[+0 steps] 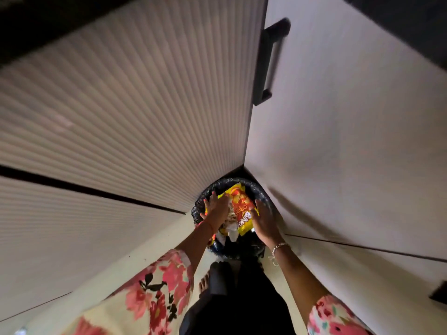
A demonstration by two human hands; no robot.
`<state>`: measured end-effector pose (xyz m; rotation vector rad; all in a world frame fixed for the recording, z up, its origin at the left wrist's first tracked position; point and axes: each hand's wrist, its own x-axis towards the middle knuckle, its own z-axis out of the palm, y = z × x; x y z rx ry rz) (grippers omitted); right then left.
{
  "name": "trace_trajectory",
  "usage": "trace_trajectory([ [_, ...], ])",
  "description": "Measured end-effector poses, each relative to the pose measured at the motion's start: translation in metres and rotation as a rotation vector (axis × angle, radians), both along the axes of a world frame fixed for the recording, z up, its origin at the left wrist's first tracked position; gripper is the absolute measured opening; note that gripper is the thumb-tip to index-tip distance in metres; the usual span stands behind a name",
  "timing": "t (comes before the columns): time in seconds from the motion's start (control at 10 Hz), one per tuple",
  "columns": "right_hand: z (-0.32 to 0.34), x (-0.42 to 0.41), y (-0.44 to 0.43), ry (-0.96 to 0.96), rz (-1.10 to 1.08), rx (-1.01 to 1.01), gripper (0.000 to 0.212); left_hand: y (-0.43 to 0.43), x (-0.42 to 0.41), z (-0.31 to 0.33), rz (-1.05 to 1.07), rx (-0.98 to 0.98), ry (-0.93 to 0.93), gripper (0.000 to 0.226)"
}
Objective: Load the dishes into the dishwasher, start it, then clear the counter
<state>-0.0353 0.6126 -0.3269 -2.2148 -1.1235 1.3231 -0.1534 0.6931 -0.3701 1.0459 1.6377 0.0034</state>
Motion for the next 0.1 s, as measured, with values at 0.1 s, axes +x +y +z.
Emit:
trace_trajectory([
  [0.1, 0.0001, 0.0019, 0.0006, -0.019, 0.054, 0.030, 0.119, -0.0009, -0.0022, 0.0141, -0.199, 0.159, 0.101, 0.043],
])
